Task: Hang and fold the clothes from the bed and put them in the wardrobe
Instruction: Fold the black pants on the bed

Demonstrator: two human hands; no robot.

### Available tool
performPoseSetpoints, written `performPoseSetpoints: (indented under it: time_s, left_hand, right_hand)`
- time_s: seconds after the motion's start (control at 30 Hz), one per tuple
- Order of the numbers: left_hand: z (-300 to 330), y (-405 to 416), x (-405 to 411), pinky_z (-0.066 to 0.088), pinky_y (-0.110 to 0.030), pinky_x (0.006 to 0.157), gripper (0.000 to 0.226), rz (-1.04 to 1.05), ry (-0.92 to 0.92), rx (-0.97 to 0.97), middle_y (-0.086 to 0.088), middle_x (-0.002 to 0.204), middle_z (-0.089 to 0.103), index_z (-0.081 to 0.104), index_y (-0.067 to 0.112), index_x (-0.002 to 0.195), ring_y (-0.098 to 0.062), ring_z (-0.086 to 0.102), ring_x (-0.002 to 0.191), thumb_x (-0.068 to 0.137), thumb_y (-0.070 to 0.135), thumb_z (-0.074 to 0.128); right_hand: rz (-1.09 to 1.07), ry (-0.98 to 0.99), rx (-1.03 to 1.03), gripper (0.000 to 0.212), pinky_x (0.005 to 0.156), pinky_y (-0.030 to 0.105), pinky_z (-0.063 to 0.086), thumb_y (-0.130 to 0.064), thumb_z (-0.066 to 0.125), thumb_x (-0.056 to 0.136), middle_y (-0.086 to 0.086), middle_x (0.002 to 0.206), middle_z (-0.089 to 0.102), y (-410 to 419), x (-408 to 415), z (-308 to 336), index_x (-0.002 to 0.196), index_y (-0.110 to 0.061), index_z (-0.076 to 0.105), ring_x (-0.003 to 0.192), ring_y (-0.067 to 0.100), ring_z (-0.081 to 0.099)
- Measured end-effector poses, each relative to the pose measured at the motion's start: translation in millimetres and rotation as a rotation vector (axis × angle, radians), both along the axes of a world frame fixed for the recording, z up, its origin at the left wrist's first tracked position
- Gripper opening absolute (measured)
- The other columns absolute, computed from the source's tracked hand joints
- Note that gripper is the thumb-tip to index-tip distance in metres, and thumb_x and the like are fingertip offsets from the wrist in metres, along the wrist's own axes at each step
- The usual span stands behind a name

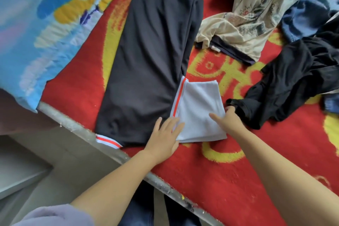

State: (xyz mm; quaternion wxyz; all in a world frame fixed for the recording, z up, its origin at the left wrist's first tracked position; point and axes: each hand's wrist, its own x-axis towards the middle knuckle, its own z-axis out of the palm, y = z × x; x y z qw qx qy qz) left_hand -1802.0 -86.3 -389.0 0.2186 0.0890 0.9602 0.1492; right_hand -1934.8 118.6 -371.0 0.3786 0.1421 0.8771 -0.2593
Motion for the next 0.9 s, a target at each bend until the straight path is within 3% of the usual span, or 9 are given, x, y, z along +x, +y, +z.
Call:
performPoseSetpoints:
  time_s: [0.13,0.23,0.33,0.43,0.6,0.67,0.73,0.8,0.9]
  left_hand:
    - [-7,-39,12,-0.004,-0.051,0.116,0.068,0.032,-0.258,-0.034,0.002,0.159,-0.016,-0.008,0.032,0.151,-0.016,-0.016,0.146,0.098,0.047,0.032]
    - [-1,-67,18,0.004,-0.042,0.118,0.063,0.010,-0.246,0.101,0.001,0.161,0.006,0.012,0.027,0.153,-0.015,0.004,0.148,0.098,0.040,0.040]
    - [14,-99,18,0.036,-0.041,0.105,0.048,0.334,0.045,0.286,-0.012,0.128,0.059,0.058,0.007,0.128,-0.029,0.054,0.121,0.080,0.004,0.053]
    - [16,-147,24,0.042,-0.047,0.095,0.056,0.582,0.189,0.095,-0.014,0.117,0.062,0.065,0.005,0.115,-0.036,0.057,0.109,0.063,-0.014,0.054]
    - [1,-205,18,0.034,-0.040,0.101,0.061,0.957,-0.151,0.161,-0.014,0.136,0.042,0.034,0.009,0.142,-0.032,0.043,0.122,0.087,0.011,0.060]
    - [2,-211,9,0.040,-0.030,0.086,0.059,1.053,-0.285,0.334,-0.006,0.116,0.053,0.038,0.010,0.135,-0.021,0.052,0.103,0.086,0.024,0.068]
    - [5,-207,5,0.042,-0.022,0.074,0.049,1.068,-0.441,0.496,-0.001,0.107,0.060,0.046,0.011,0.125,-0.014,0.057,0.091,0.084,0.024,0.071]
    - [7,-202,8,0.048,-0.015,0.062,0.032,1.135,-0.532,0.663,-0.006,0.107,0.069,0.059,0.007,0.113,-0.009,0.065,0.080,0.085,0.016,0.069]
    - [20,-202,12,0.055,-0.021,0.060,0.024,1.293,-0.739,0.952,-0.010,0.093,0.074,0.065,-0.001,0.110,-0.016,0.072,0.076,0.089,0.011,0.065]
  right_hand:
    - [-0.088,0.086,-0.384,0.037,0.079,0.043,0.052,-0.029,0.054,0.080,0.009,0.106,0.066,-37,-12,42,0.112,-0.010,0.058,0.100,0.026,0.064]
    - [0.030,0.174,-0.590,0.032,0.075,0.035,0.050,-0.025,0.054,0.080,-0.003,0.101,0.063,-98,-11,66,0.111,-0.016,0.060,0.094,0.012,0.060]
    - [0.290,0.113,-0.442,0.044,0.081,0.033,0.044,-0.029,0.059,0.090,0.001,0.105,0.057,-162,6,55,0.131,-0.017,0.049,0.105,0.024,0.057]
    - [0.666,-0.096,-0.197,0.064,0.089,0.033,0.046,-0.053,0.047,0.094,0.004,0.115,0.062,-195,29,31,0.147,-0.019,0.032,0.114,0.028,0.057]
    - [0.942,0.297,-0.132,0.066,0.102,0.034,0.033,-0.044,0.051,0.093,0.004,0.145,0.043,-159,61,10,0.149,-0.018,0.029,0.131,0.025,0.041]
    - [1.267,0.215,-0.045,0.086,0.118,0.048,0.005,-0.042,0.056,0.088,0.005,0.161,0.004,-138,77,-1,0.154,-0.021,0.006,0.149,0.026,0.006]
    - [1.423,0.176,0.087,0.096,0.111,0.055,-0.018,-0.029,0.057,0.086,0.002,0.156,-0.021,-128,87,-12,0.150,-0.030,-0.015,0.145,0.025,-0.018]
    - [1.424,0.249,0.159,0.098,0.108,0.058,-0.017,-0.014,0.057,0.084,0.004,0.159,-0.014,-130,89,-17,0.148,-0.031,-0.016,0.148,0.028,-0.009]
    - [1.301,0.428,0.178,0.080,0.108,0.066,0.018,0.000,0.062,0.079,0.008,0.155,0.030,-149,86,-13,0.149,-0.024,0.032,0.141,0.036,0.029]
